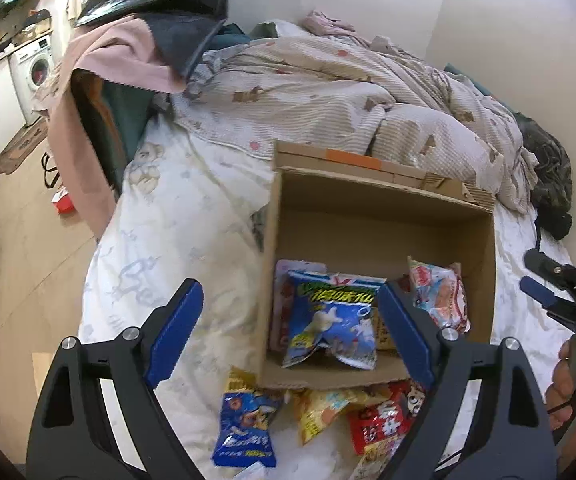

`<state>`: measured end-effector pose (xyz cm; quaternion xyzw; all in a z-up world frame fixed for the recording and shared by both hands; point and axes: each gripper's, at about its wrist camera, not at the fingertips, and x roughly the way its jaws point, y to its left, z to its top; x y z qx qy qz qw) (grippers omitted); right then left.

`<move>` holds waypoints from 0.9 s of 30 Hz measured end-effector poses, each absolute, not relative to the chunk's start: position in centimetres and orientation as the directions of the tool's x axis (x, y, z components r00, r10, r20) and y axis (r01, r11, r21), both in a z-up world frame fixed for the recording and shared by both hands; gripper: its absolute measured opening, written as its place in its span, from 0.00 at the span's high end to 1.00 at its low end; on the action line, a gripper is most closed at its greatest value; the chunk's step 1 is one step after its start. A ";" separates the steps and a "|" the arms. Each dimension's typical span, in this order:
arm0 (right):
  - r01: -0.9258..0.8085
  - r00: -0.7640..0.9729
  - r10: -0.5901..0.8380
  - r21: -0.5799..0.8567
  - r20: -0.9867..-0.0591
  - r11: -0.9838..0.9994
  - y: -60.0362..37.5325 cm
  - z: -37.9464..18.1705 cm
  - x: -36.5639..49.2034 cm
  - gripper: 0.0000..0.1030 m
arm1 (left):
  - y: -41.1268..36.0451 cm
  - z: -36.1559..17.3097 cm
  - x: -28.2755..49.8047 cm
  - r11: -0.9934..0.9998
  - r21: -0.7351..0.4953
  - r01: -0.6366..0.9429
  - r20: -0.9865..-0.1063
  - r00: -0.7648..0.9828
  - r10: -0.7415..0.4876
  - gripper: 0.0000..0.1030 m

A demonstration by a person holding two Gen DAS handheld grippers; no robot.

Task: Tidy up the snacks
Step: 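Withdraw both grippers from the box toward the snack pile, then grasp the white snack stick with the left gripper while the right gripper grasps the white-and-red bag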

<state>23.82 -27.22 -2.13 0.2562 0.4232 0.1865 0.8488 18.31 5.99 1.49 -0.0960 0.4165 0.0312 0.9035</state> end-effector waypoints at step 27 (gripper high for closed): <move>-0.057 0.425 0.545 0.580 -0.722 0.813 -26.4 -5.3 14.1 0.18 | 8.0 -11.9 6.8 0.873 -0.231 -0.430 -0.964 0.225 -0.144 0.19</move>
